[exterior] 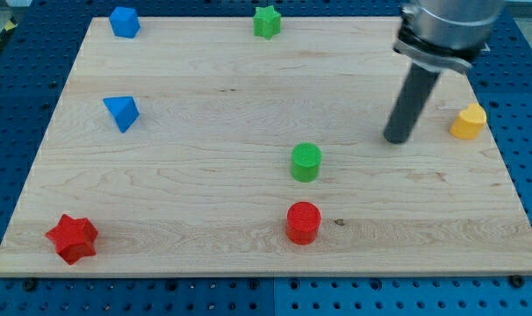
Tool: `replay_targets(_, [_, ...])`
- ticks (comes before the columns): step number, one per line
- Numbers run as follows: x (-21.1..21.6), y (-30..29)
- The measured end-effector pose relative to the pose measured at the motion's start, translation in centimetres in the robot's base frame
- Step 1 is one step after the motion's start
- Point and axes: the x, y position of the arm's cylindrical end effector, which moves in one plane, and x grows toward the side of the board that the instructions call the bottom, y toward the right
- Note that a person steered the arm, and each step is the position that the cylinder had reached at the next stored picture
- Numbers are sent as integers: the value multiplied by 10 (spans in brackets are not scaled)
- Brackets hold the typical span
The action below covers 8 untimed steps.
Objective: Push yellow hexagon slightly down and left
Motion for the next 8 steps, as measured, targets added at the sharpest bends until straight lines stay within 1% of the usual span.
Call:
replay_targets(1, [-53,-10])
replay_targets(2, [-96,32])
replay_targets(3, [-114,104])
replay_targets(4, [-120,173])
replay_targets(5, [-136,179])
replay_targets(7, [-231,177])
replay_targets(8, [-235,170])
